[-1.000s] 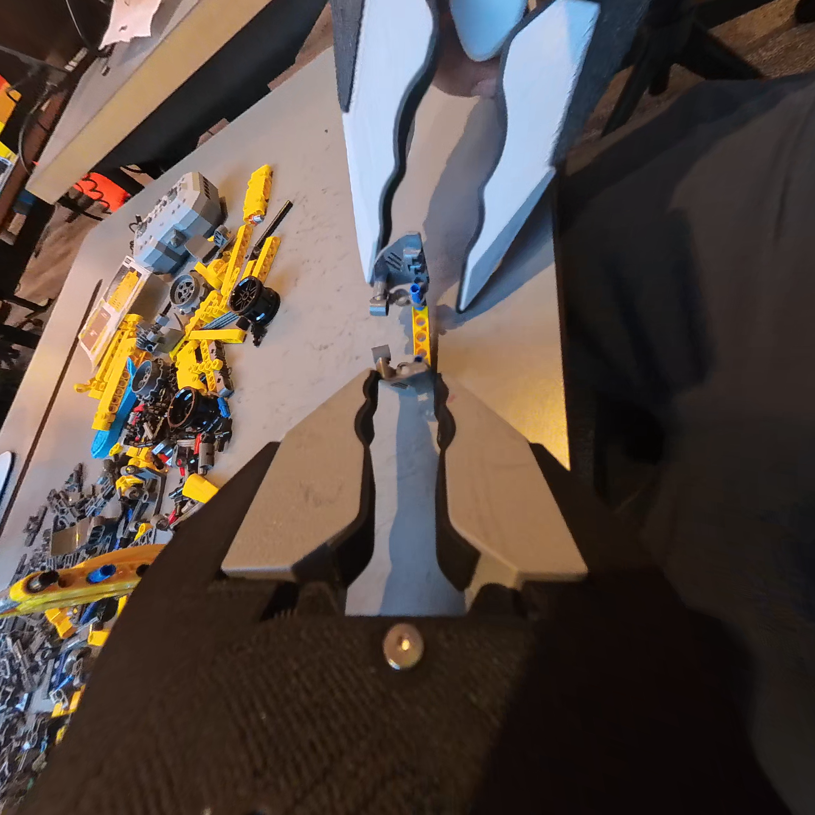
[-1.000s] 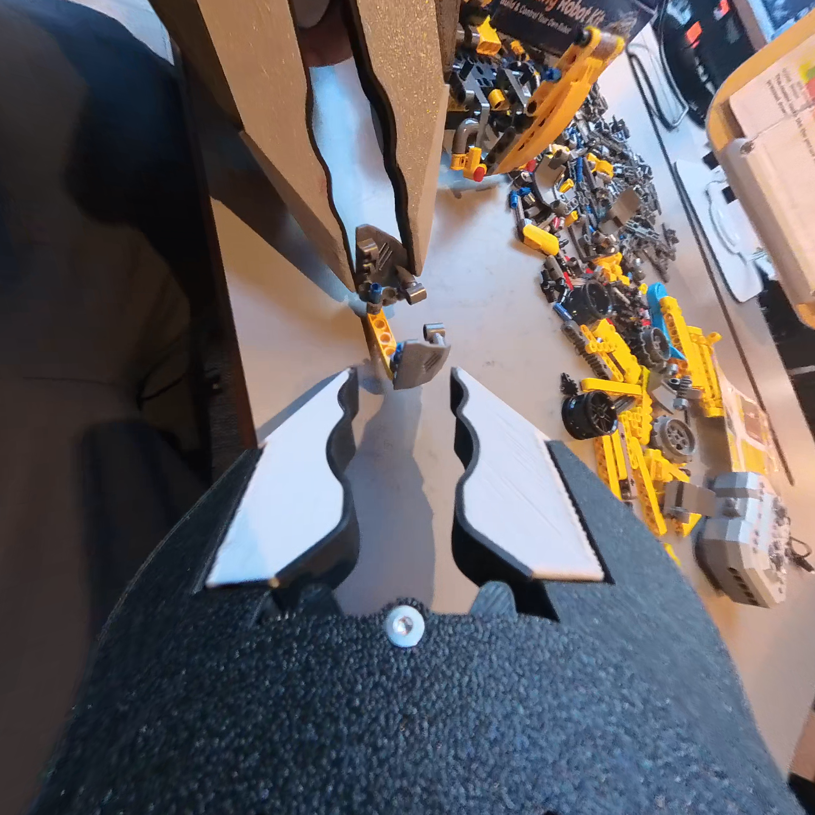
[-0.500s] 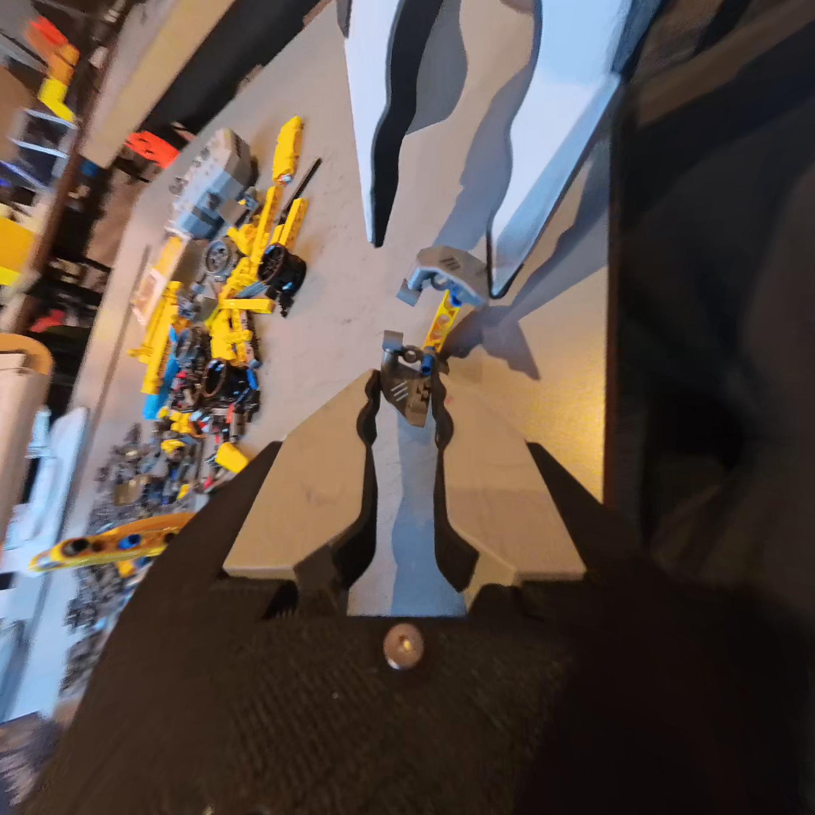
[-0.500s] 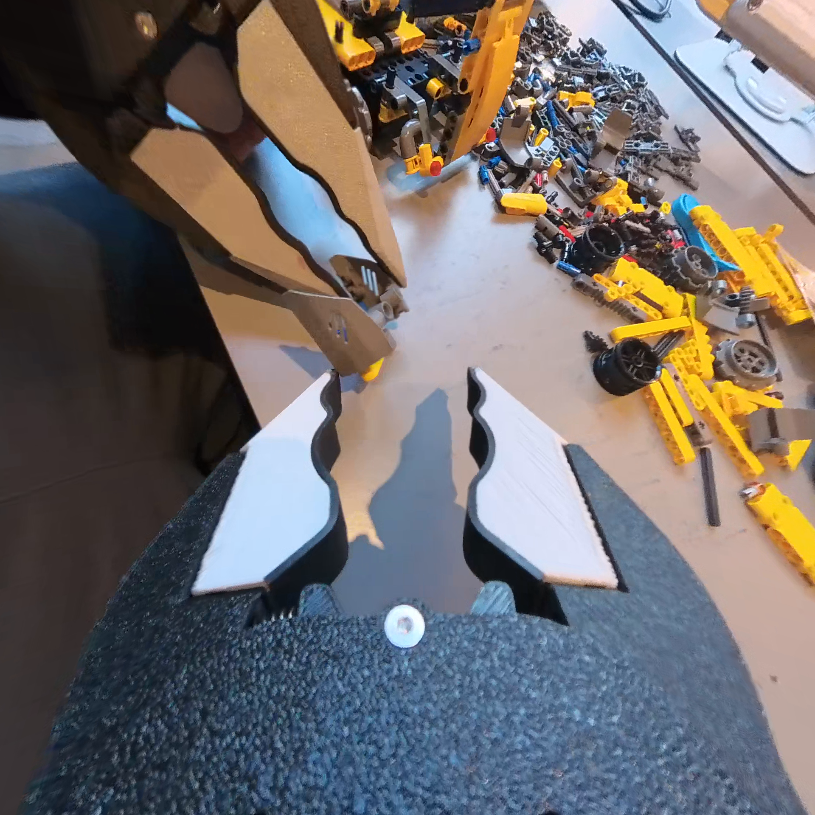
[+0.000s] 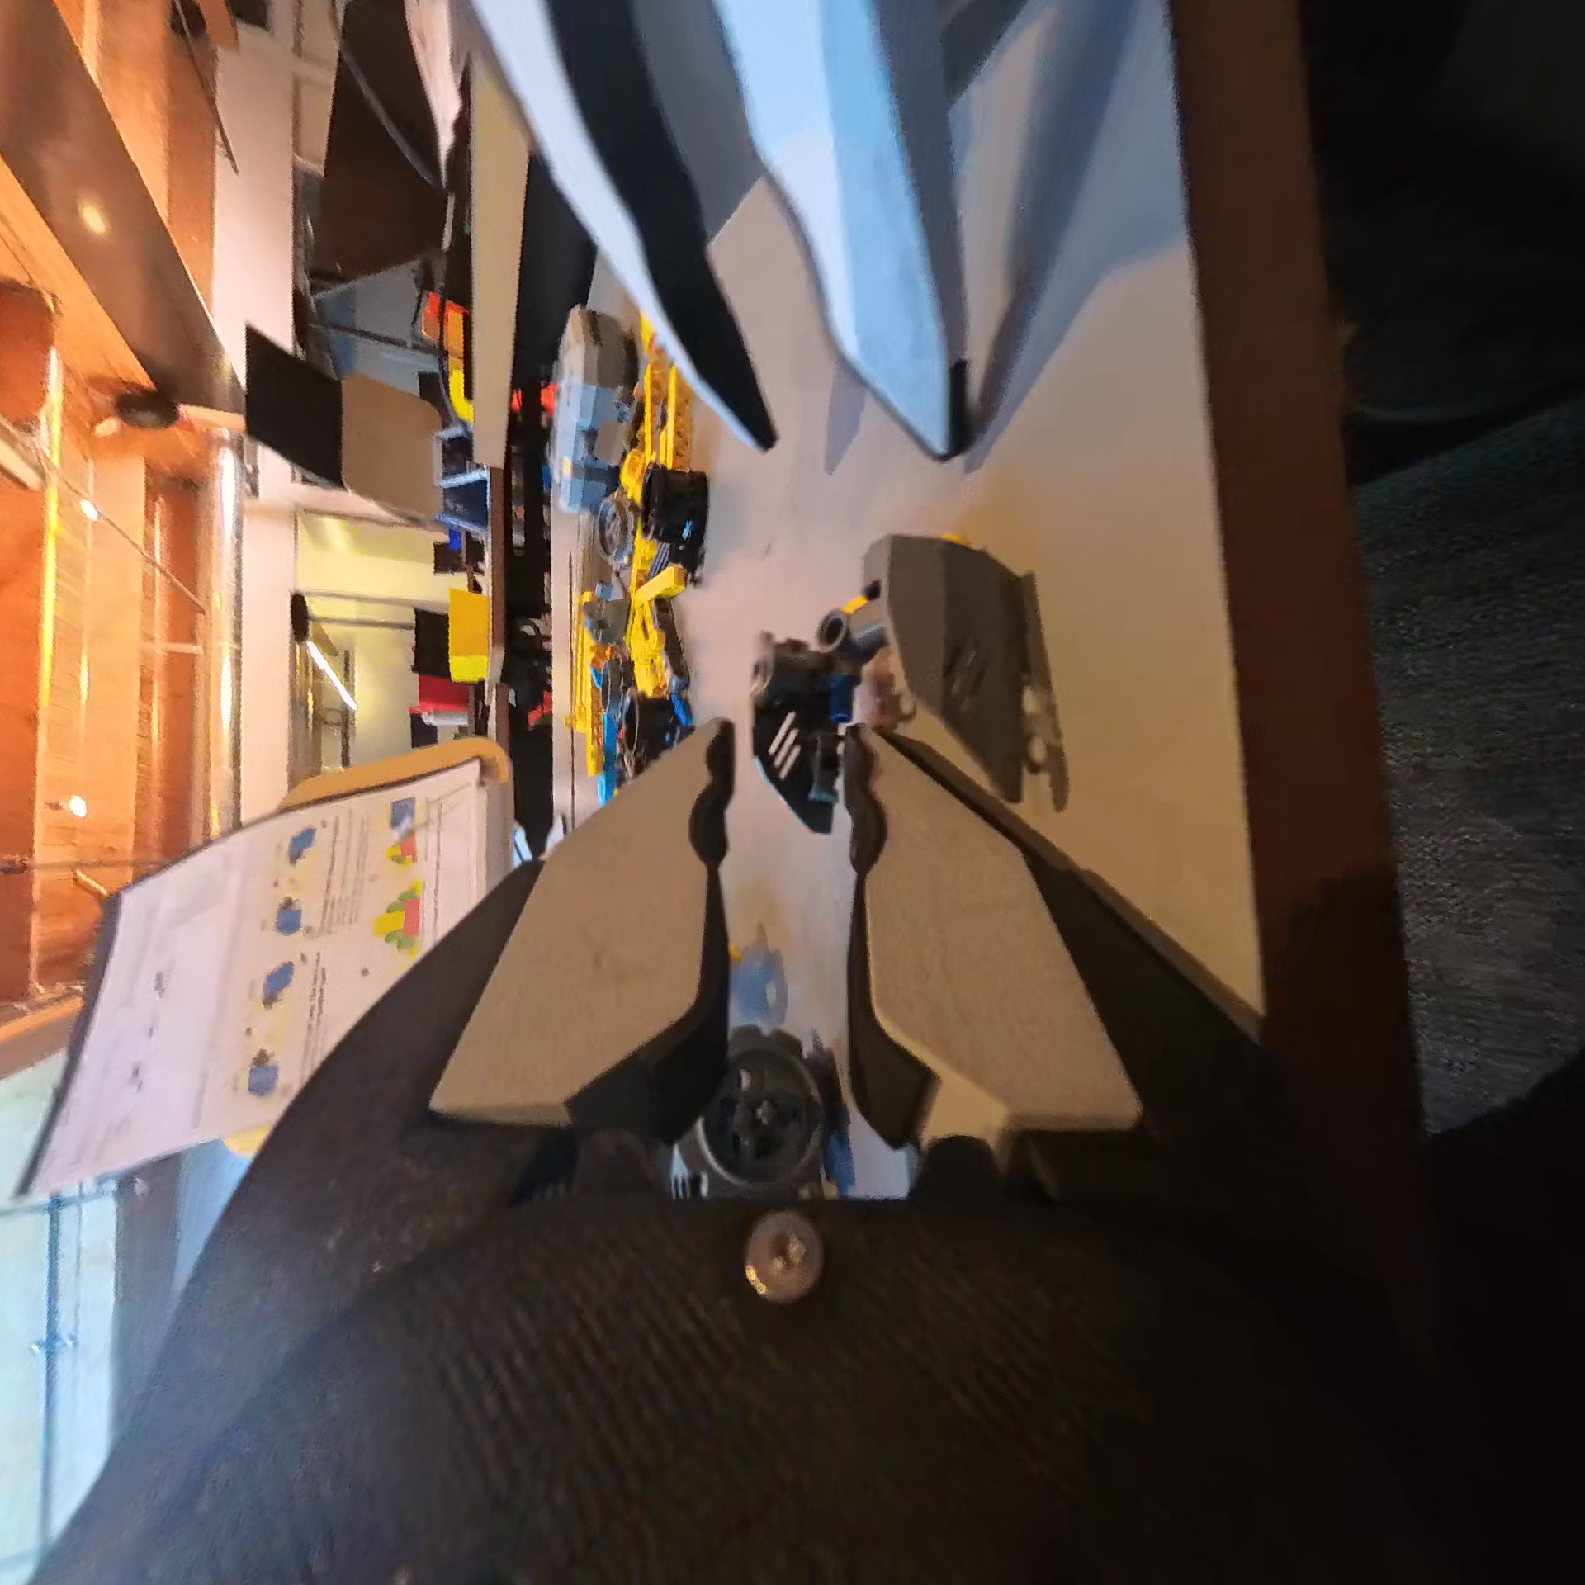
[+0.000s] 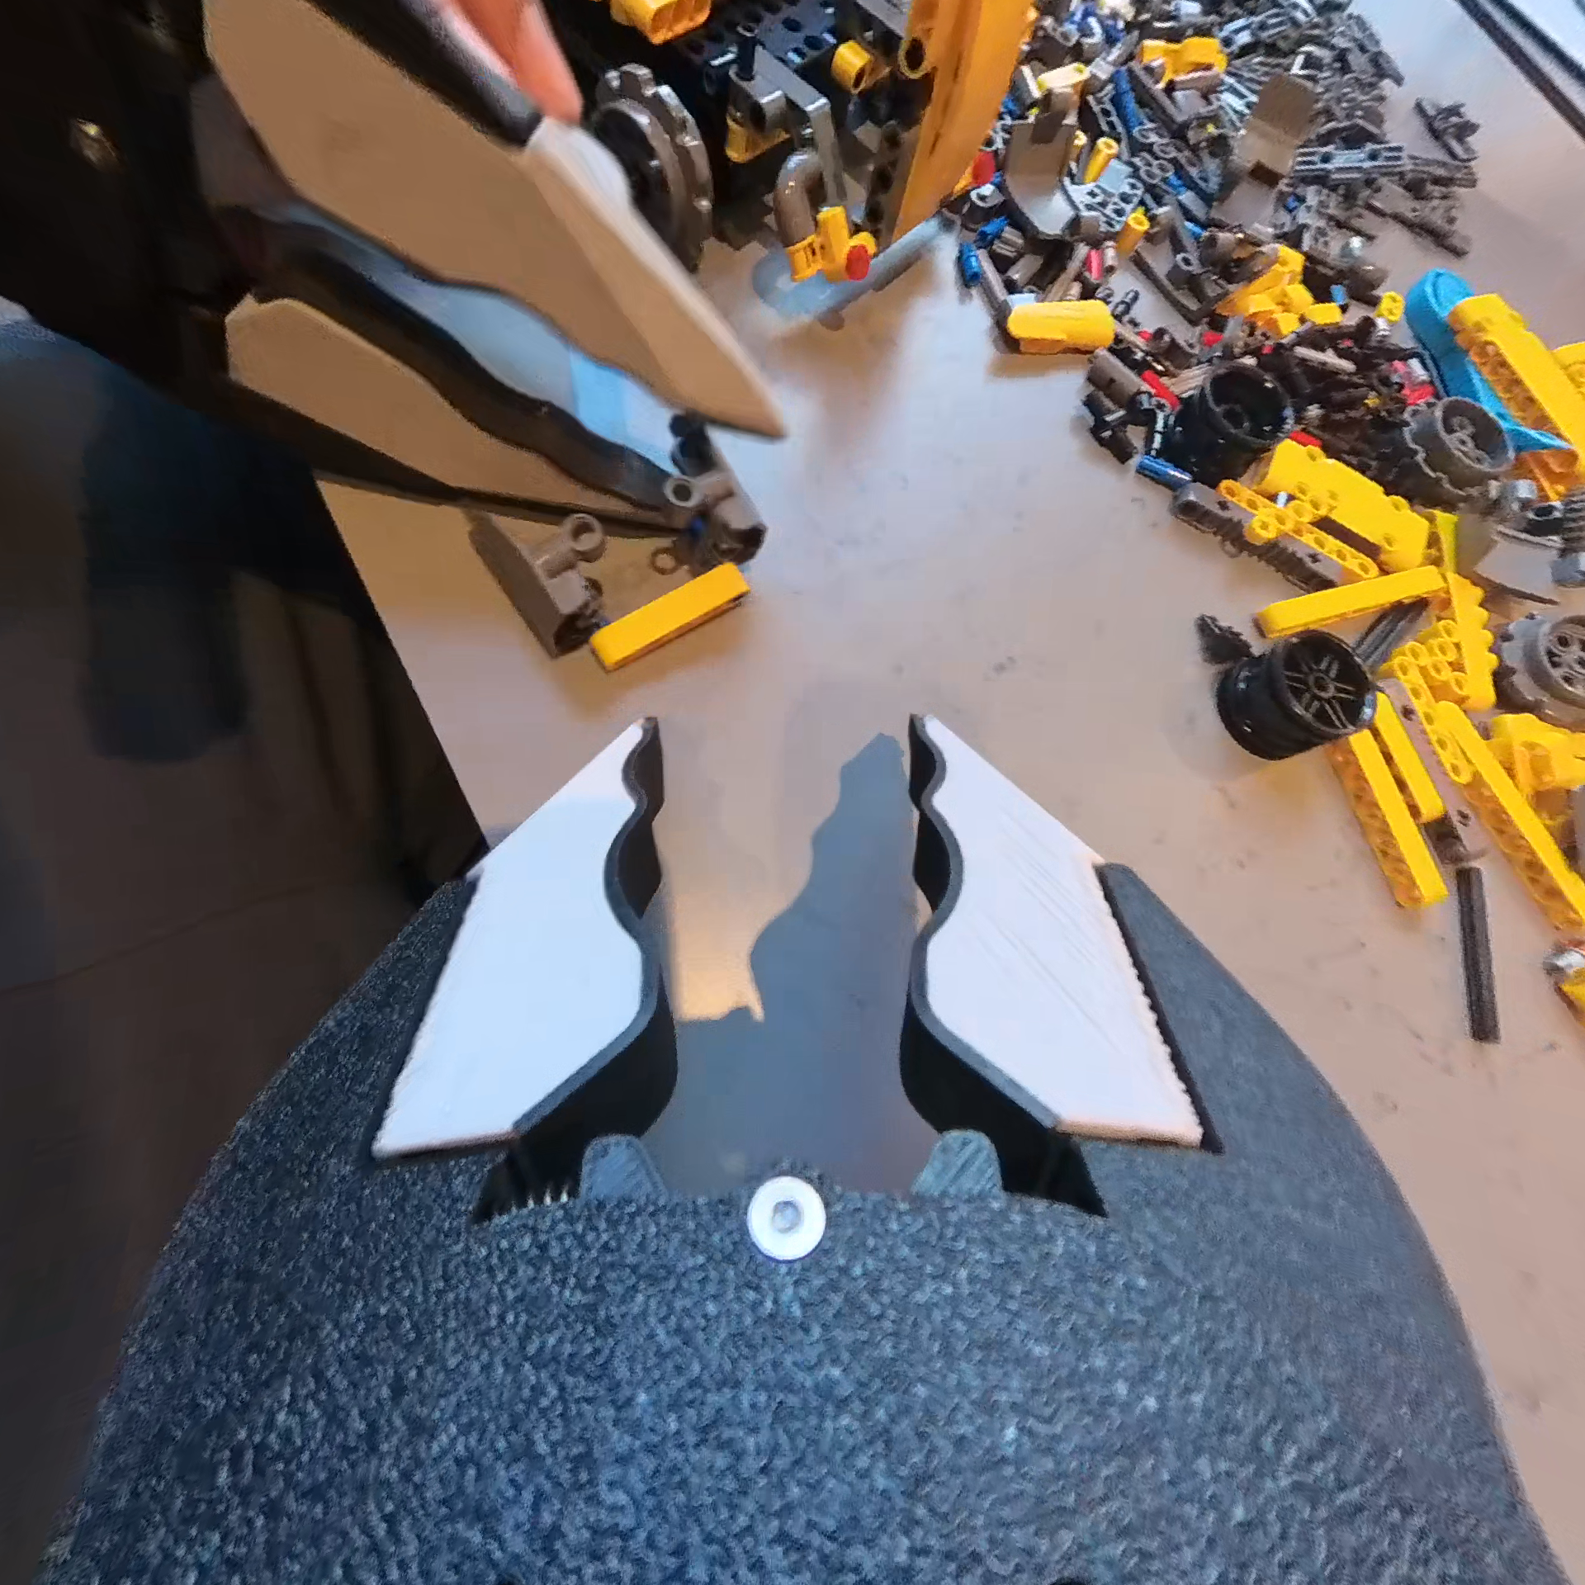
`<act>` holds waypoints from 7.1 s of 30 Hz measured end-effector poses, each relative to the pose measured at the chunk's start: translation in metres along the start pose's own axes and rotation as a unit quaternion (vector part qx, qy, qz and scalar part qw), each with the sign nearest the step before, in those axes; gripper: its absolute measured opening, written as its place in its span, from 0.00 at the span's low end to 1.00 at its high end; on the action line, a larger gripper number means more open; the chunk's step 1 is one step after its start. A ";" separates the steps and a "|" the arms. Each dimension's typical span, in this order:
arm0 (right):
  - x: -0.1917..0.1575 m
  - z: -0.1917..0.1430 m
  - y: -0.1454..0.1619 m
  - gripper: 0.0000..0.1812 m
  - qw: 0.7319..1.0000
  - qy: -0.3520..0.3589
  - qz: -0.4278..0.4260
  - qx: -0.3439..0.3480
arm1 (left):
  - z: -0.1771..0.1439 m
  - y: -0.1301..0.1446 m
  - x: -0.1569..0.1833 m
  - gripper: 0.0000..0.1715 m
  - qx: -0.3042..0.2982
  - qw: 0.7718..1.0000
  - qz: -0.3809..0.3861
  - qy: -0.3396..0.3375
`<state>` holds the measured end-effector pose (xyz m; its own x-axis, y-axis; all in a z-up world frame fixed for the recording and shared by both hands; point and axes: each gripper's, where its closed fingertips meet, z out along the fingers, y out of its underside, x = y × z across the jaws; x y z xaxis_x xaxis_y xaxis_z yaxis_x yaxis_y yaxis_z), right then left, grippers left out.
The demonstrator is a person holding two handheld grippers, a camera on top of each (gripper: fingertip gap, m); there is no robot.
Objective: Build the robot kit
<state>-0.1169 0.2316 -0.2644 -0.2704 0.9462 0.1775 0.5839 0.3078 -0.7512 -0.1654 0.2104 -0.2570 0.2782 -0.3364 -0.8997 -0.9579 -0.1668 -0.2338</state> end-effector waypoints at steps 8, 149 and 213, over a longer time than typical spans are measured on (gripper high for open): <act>-0.009 -0.001 -0.011 0.33 0.998 -0.052 0.024 0.030 | -0.023 0.016 -0.012 0.42 -0.023 0.988 -0.151 0.016; -0.010 0.016 -0.043 0.18 0.990 -0.117 -0.023 0.080 | -0.153 0.234 0.010 0.47 -0.289 0.718 -0.626 0.098; -0.016 0.012 -0.044 0.17 0.986 -0.137 -0.030 0.089 | -0.145 0.237 0.013 0.45 -0.321 0.685 -0.644 0.115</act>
<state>-0.1475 0.2018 -0.2421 -0.5109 0.8571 0.0659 0.4229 0.3173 -0.8488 -0.3779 0.0319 -0.2709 0.9374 0.3483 -0.0001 0.3014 -0.8112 -0.5010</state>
